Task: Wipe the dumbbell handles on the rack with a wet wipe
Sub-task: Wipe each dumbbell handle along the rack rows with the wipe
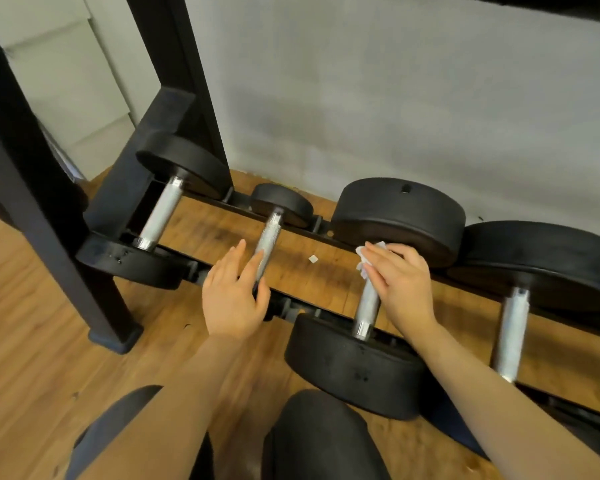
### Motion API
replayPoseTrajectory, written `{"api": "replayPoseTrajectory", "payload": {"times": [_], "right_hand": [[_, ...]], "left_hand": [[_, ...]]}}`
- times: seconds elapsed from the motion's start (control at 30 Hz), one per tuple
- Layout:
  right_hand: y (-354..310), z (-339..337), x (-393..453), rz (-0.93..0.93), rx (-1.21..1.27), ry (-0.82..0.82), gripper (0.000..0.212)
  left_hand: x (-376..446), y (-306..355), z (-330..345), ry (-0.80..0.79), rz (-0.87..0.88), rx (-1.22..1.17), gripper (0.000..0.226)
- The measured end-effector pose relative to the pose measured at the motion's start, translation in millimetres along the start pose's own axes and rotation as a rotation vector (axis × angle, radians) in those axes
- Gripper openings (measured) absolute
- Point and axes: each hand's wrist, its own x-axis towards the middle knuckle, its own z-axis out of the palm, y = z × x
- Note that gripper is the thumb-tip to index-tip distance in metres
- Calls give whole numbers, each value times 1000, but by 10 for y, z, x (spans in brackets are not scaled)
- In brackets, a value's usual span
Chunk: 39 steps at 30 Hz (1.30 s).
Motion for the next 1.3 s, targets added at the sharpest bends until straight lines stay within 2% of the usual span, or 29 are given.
{"api": "replayPoseTrajectory", "payload": {"times": [0.3, 0.43, 0.57, 0.67, 0.8, 0.9, 1.0, 1.1, 1.3], "right_hand": [[-32, -54, 11, -7, -51, -14, 33], [-47, -69, -19, -43, -165, -14, 29], [-66, -98, -19, -28, -262, -2, 39], [-87, -120, -14, -42, -290, 9, 38], [-34, -123, -33, -32, -227, 74, 25], [30, -114, -37, -41, -204, 122, 31], [42, -108, -22, -77, -215, 152, 24], [40, -109, -24, -117, -226, 123, 25], [-26, -151, -25, -40, -174, 43, 24]], "left_hand": [[-13, 8, -3, -39, -22, 3, 49], [-8, -1, 2, -36, -15, -4, 48], [-7, -17, 4, -31, -3, -17, 49], [-12, -24, -6, -36, 8, -11, 49], [8, -38, -18, -65, 38, -13, 50], [13, -26, -36, -56, 47, -33, 49], [16, -11, -48, -58, 42, -42, 49], [12, -24, -44, -86, 31, -34, 50], [12, -17, -65, -77, 37, -40, 48]]}}
